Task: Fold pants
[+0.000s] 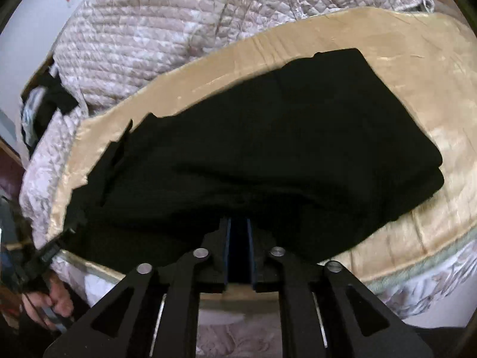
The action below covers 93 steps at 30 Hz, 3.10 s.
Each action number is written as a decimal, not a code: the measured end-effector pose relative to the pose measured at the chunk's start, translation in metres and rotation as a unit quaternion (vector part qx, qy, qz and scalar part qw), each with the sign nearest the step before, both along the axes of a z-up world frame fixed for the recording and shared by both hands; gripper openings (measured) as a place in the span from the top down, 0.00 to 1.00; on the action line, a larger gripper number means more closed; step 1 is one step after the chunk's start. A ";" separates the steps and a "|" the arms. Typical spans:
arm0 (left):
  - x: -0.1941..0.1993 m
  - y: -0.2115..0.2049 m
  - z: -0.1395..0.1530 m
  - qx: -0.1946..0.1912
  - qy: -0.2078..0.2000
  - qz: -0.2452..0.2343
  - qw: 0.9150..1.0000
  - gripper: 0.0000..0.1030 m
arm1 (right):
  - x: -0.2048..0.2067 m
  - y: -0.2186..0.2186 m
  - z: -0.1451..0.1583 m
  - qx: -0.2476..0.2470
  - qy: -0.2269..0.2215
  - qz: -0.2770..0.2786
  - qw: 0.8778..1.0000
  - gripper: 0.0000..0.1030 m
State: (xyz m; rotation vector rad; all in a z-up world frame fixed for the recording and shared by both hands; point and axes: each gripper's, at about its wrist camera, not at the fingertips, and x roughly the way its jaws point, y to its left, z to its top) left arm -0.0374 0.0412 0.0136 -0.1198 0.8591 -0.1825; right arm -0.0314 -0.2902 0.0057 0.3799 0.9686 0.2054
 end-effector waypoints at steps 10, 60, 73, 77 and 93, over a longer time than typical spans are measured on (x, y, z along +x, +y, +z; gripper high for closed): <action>0.043 -0.018 0.025 0.020 -0.040 -0.010 0.999 0.50 | -0.020 -0.044 0.001 0.069 -0.024 -0.103 0.992 0.42; -0.047 0.150 -0.022 -0.160 -0.017 0.301 0.940 0.68 | -0.012 -0.098 -0.019 0.101 -0.042 -0.237 0.965 0.89; -0.032 0.140 -0.017 -0.126 -0.020 0.303 0.944 0.70 | -0.013 -0.100 -0.023 0.114 -0.041 -0.240 0.963 0.88; -0.027 0.142 -0.014 -0.111 -0.001 0.313 0.943 0.94 | -0.010 -0.096 -0.021 0.098 -0.039 -0.237 0.966 0.88; -0.054 0.141 0.007 -0.092 -0.016 0.307 0.947 0.96 | -0.030 -0.099 0.005 0.106 -0.055 -0.229 0.966 0.92</action>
